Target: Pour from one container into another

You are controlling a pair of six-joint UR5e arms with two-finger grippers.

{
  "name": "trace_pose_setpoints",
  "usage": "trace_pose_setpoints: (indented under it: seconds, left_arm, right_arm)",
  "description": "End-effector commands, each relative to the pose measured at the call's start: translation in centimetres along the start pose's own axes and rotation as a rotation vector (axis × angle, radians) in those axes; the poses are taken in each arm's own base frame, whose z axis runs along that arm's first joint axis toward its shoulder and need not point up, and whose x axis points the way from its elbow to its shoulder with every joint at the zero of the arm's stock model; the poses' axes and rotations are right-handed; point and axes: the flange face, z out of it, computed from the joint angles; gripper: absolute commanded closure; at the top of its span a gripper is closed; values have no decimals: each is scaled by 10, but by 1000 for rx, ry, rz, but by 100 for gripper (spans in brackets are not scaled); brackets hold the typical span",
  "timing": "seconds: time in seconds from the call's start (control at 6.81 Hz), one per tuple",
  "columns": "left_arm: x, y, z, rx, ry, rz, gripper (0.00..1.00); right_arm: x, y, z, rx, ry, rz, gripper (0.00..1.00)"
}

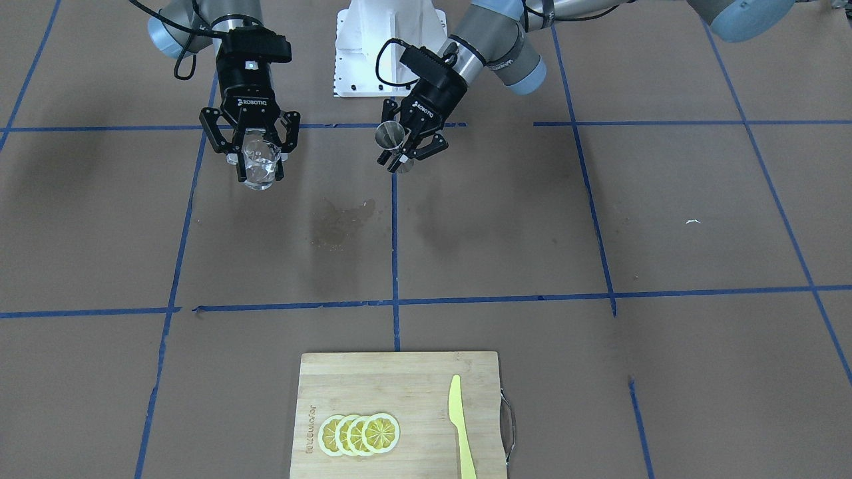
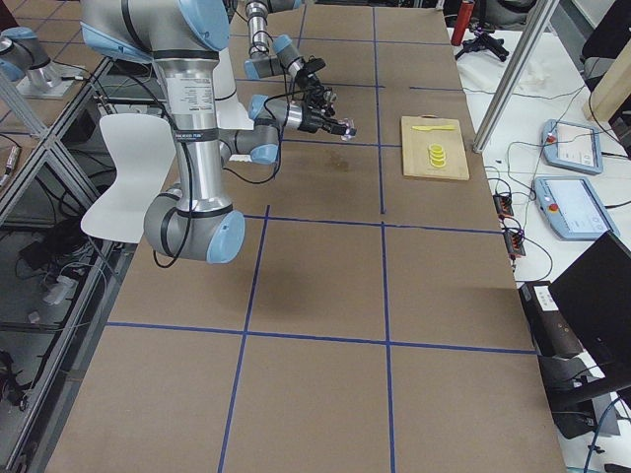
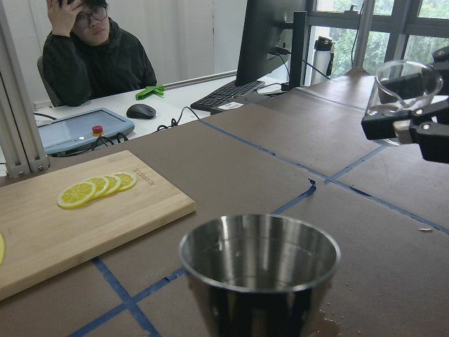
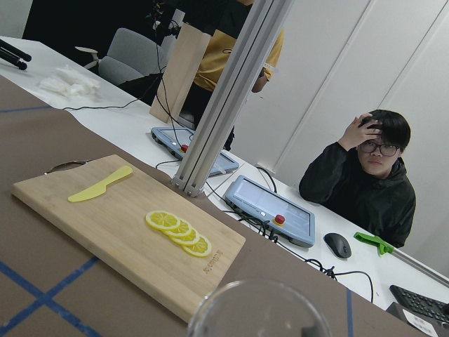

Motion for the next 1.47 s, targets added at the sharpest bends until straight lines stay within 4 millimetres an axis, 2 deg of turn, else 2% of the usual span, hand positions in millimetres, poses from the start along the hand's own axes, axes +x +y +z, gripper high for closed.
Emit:
trace_pose_setpoints:
  seconds: [0.0,0.15,0.44,0.59,1.32]
  left_arm:
    - [-2,-4,5,1,10,-3,100]
    - [-4,-12,10,-6,38,-5,100]
    - [-7,-9,23,-17,34,-8,100]
    - [1,-10,34,-18,39,-9,100]
    - [4,-19,42,-30,79,2,100]
  right_arm:
    - [-11,-27,0,7,7,-68,100]
    - [-7,-36,-5,17,4,-157,100]
    - [-6,-42,-7,23,0,-180,100]
    - [-7,-46,-8,28,-1,-194,100]
    - [-9,-43,-7,25,6,-329,100]
